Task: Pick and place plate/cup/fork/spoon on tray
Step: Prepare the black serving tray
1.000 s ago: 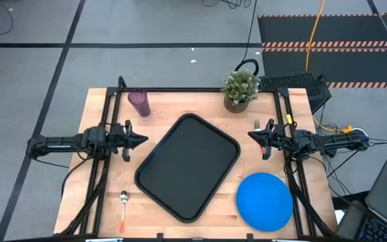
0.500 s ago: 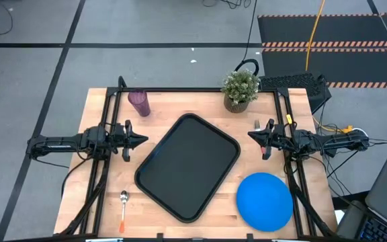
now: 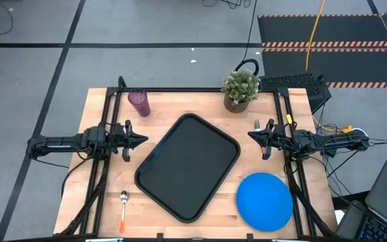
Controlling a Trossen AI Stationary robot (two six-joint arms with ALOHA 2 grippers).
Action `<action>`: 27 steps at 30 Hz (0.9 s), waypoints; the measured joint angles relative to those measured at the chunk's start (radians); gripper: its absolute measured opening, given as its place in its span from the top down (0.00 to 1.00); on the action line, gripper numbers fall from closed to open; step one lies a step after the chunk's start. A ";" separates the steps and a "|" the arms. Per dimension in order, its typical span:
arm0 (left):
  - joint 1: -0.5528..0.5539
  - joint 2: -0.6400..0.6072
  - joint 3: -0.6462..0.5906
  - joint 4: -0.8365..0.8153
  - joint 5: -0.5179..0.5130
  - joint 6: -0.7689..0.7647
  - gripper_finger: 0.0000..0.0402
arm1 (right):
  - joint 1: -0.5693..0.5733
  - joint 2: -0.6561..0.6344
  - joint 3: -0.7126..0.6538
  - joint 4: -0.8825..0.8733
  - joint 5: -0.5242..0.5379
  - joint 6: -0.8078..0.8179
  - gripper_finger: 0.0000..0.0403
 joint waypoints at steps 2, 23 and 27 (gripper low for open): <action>0.000 0.000 0.000 0.001 0.000 0.000 0.98 | 0.000 0.000 0.000 0.000 0.000 0.000 1.00; 0.000 0.000 -0.003 0.034 -0.003 0.000 0.98 | 0.000 0.000 0.000 0.000 0.000 0.000 1.00; 0.000 0.000 -0.003 0.034 -0.002 0.000 0.98 | 0.000 0.000 0.000 0.000 0.000 0.000 1.00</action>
